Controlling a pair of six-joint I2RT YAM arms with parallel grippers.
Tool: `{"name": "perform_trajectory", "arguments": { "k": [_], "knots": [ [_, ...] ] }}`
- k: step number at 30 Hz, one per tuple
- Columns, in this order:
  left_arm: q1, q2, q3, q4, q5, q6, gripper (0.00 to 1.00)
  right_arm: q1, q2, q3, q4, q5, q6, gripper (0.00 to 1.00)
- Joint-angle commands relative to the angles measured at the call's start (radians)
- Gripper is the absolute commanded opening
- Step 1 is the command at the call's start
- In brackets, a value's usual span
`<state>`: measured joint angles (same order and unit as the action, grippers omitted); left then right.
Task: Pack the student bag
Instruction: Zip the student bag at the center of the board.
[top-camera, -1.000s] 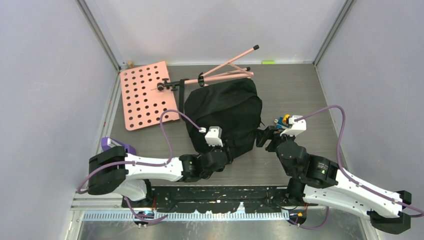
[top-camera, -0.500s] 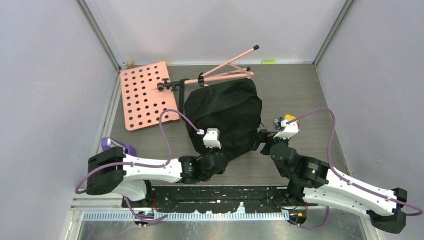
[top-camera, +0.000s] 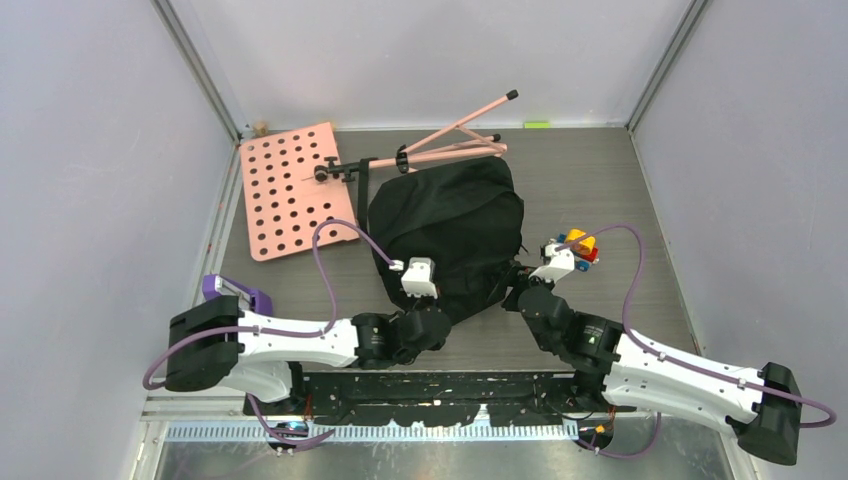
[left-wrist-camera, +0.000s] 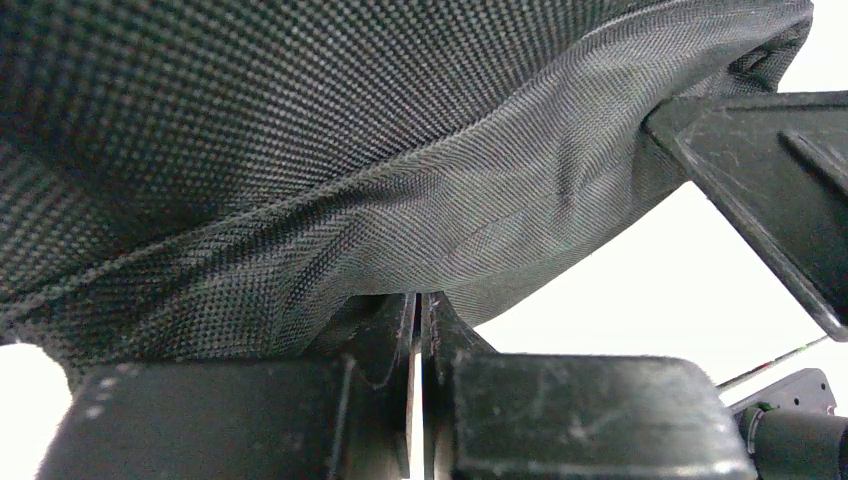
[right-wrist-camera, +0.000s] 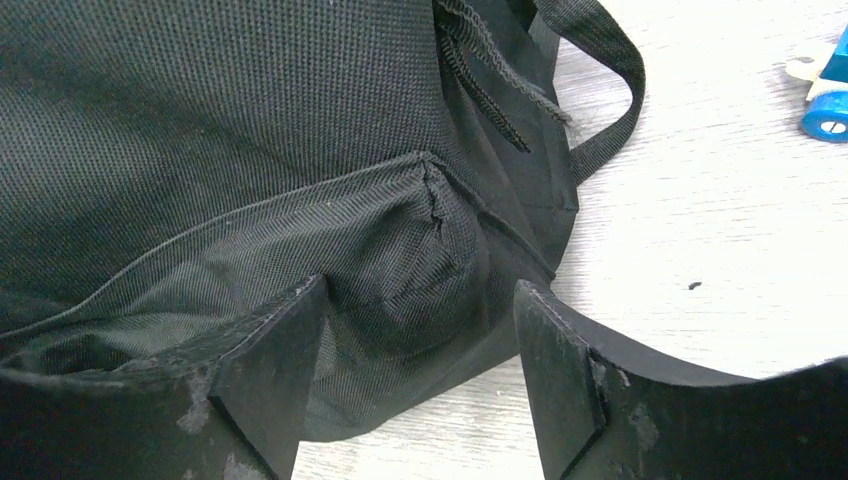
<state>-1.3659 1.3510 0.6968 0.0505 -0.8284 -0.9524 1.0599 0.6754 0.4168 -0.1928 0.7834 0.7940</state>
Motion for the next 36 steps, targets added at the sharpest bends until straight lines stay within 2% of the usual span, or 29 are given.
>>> {"name": "perform_trajectory", "arguments": {
  "k": [1, 5, 7, 8, 9, 10, 11, 14, 26, 30, 36],
  "knots": [
    [-0.007, -0.032, -0.008, -0.011, -0.072, 0.02, 0.0, -0.027, 0.025, -0.009, 0.118, 0.044, 0.027, 0.73],
    [-0.007, -0.034, -0.006, -0.018, -0.075, 0.022, 0.0, -0.048, 0.047, -0.02, 0.15, 0.041, 0.032, 0.63],
    [-0.009, -0.04, -0.008, -0.028, -0.084, 0.019, 0.0, -0.054, 0.052, -0.021, 0.161, 0.039, 0.034, 0.46],
    [-0.009, -0.045, -0.01, -0.034, -0.09, 0.016, 0.0, -0.055, 0.053, -0.021, 0.166, 0.044, 0.035, 0.33],
    [-0.009, -0.051, -0.014, -0.043, -0.096, 0.013, 0.0, -0.056, 0.049, -0.022, 0.168, 0.047, 0.035, 0.26],
    [-0.009, -0.058, -0.016, -0.048, -0.103, 0.006, 0.0, -0.056, 0.046, -0.025, 0.17, 0.06, 0.036, 0.13],
    [-0.009, -0.071, -0.02, -0.079, -0.112, -0.005, 0.0, -0.057, 0.039, -0.026, 0.17, 0.067, 0.035, 0.04],
    [-0.009, -0.106, -0.039, -0.133, -0.137, -0.03, 0.0, -0.059, 0.017, -0.03, 0.162, 0.105, 0.036, 0.01],
    [-0.007, -0.24, -0.091, -0.342, -0.179, -0.103, 0.0, -0.06, -0.01, -0.018, 0.148, 0.174, 0.016, 0.0],
    [0.01, -0.285, -0.083, -0.402, -0.136, -0.033, 0.0, -0.059, -0.008, -0.012, 0.149, 0.187, 0.009, 0.0],
    [0.048, -0.349, -0.094, -0.49, -0.058, -0.013, 0.0, -0.06, 0.006, 0.002, 0.145, 0.203, -0.017, 0.0]
  ]
}}
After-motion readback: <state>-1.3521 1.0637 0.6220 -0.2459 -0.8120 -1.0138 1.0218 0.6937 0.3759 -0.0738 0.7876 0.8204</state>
